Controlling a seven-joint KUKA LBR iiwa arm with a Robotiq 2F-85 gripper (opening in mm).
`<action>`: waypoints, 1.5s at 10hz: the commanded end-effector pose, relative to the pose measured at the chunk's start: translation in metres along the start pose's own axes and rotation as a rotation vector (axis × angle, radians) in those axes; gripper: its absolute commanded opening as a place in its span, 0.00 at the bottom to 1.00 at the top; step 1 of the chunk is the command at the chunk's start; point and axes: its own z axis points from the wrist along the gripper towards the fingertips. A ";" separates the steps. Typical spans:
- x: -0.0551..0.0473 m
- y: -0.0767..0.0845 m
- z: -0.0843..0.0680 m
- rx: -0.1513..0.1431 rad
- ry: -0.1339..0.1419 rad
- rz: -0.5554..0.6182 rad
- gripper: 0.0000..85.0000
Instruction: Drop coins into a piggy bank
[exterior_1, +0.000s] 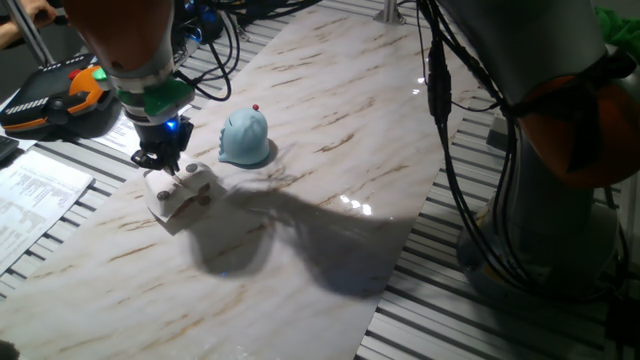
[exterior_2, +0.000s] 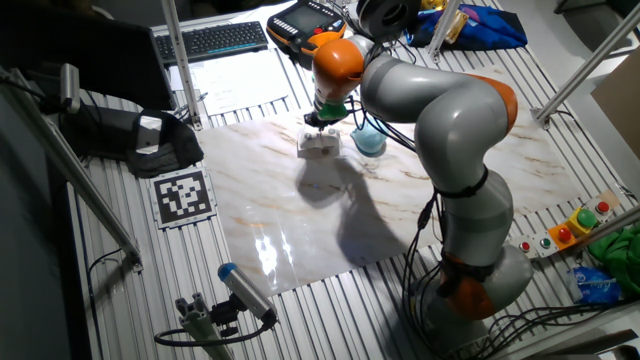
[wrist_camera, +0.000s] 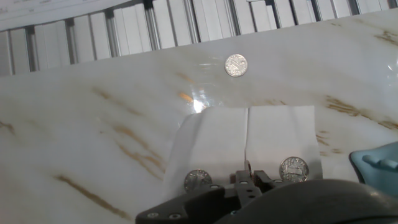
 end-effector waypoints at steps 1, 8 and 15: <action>0.000 0.000 0.000 0.001 0.000 0.000 0.20; 0.000 -0.001 0.009 0.008 -0.007 0.023 0.20; 0.002 -0.001 0.017 0.008 -0.007 0.034 0.40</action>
